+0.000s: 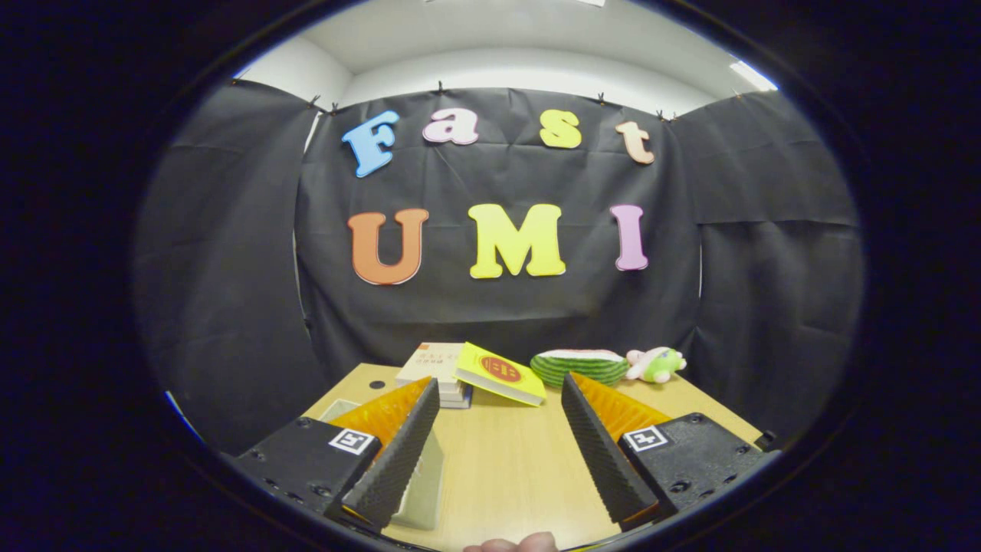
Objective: Open the storage box then place both shoes into the box .Put the left shoe in first, then the right shoe, with the right side of both shoes facing outward in a uniform manner.
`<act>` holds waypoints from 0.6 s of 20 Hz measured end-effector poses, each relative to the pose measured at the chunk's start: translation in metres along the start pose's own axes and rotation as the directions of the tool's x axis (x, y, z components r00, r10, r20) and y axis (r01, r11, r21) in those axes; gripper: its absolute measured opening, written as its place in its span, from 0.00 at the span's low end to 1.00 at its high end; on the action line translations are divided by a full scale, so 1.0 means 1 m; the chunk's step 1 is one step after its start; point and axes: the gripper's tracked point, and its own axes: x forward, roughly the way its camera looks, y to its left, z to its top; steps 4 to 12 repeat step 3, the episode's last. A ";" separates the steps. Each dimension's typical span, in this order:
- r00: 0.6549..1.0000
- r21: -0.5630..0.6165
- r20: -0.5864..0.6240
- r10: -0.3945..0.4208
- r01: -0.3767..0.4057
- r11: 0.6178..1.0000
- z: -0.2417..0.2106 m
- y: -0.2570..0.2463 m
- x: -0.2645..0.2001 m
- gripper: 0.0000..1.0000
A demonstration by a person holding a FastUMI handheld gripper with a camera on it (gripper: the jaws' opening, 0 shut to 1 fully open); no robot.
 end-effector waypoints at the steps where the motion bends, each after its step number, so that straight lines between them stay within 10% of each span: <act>1: 1.000 0.006 0.000 0.000 0.000 1.000 -0.001 0.002 0.000 1.00; 12: 1.000 -0.006 0.010 -0.006 0.006 1.000 0.000 0.002 0.000 1.00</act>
